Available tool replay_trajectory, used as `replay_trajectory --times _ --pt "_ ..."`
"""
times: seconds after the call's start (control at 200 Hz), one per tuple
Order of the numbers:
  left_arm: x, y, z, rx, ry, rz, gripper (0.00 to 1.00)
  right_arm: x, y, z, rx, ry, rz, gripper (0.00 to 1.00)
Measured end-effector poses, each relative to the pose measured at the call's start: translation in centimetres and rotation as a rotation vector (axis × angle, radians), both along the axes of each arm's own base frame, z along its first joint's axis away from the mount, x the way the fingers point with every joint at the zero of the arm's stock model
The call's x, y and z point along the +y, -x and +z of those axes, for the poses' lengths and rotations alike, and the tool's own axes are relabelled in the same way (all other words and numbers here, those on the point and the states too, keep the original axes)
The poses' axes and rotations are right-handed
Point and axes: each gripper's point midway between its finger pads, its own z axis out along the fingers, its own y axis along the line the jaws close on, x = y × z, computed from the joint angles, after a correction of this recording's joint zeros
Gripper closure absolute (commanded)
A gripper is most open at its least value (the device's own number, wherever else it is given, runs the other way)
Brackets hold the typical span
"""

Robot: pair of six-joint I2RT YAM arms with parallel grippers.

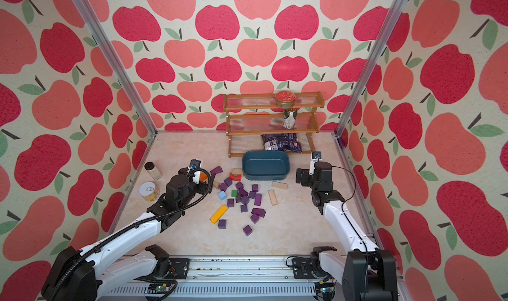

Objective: Pick purple bricks into the storage bin
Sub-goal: Pick up the building block from the center of the board.

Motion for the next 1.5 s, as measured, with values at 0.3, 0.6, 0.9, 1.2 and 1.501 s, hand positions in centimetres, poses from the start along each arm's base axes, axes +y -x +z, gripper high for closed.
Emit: replay_trajectory --times 0.3,0.6,0.9,1.2,1.501 --pt "0.2 0.5 -2.7 0.056 0.017 -0.025 0.01 5.8 4.1 -1.8 0.117 -0.193 0.201 0.11" --pt "-0.2 0.9 -1.3 0.031 0.091 -0.041 0.01 10.1 7.1 -6.5 0.297 -0.189 0.329 0.19" --pt "0.2 0.7 -0.9 0.023 0.125 -0.010 0.01 12.7 7.8 -9.8 0.419 -0.135 0.384 0.26" --pt "0.4 0.7 -0.9 0.024 0.134 0.006 0.01 15.3 8.1 -9.5 0.401 -0.095 0.448 0.26" --pt "0.6 0.6 -1.0 0.025 0.133 0.017 0.01 18.3 7.3 -8.5 0.395 -0.142 0.461 0.30"
